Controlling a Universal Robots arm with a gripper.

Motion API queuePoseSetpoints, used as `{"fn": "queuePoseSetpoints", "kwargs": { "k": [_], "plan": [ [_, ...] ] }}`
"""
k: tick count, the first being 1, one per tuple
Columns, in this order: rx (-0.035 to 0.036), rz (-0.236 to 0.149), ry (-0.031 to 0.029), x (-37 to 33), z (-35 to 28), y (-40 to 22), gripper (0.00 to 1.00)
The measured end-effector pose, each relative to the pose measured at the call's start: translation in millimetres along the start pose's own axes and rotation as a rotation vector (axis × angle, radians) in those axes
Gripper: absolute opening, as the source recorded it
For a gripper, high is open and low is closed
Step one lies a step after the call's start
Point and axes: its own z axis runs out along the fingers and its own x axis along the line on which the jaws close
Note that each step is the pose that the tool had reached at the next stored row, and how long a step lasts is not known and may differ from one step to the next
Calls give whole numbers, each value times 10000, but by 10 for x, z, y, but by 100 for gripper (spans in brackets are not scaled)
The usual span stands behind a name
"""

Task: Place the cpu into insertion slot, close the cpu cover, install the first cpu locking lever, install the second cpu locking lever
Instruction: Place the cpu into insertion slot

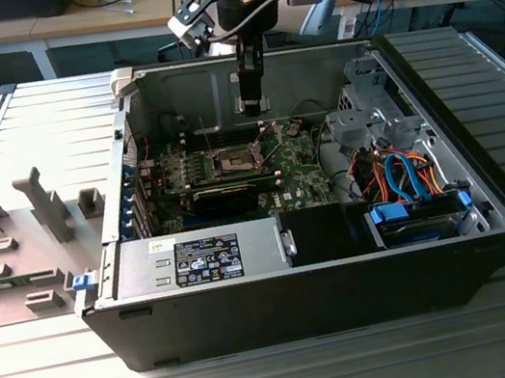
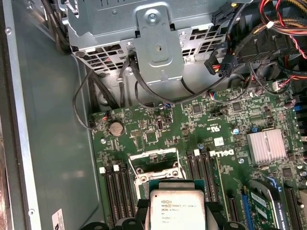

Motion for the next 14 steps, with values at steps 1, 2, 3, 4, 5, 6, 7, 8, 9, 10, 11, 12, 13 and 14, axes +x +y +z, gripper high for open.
{"fn": "queuePoseSetpoints", "kwargs": {
  "k": [1,2,3,4,5,6,7,8,9,10,11,12,13,14],
  "plan": [
    [1,20,0,0,0,0,54],
    [1,34,0,0,0,0,54],
    [1,45,0,0,0,0,54],
    [2,52,0,0,0,0,54],
    [1,59,0,0,0,0,54],
    [2,68,0,0,0,0,54],
    [2,75,0,0,0,0,54],
    [2,82,0,0,0,0,54],
    [2,89,0,0,0,0,54],
    [2,96,0,0,0,0,54],
    [2,103,0,0,0,0,54],
    [3,116,0,0,0,0,54],
    [4,130,0,0,0,0,54],
    [3,137,0,0,0,0,54]
  ]
}}
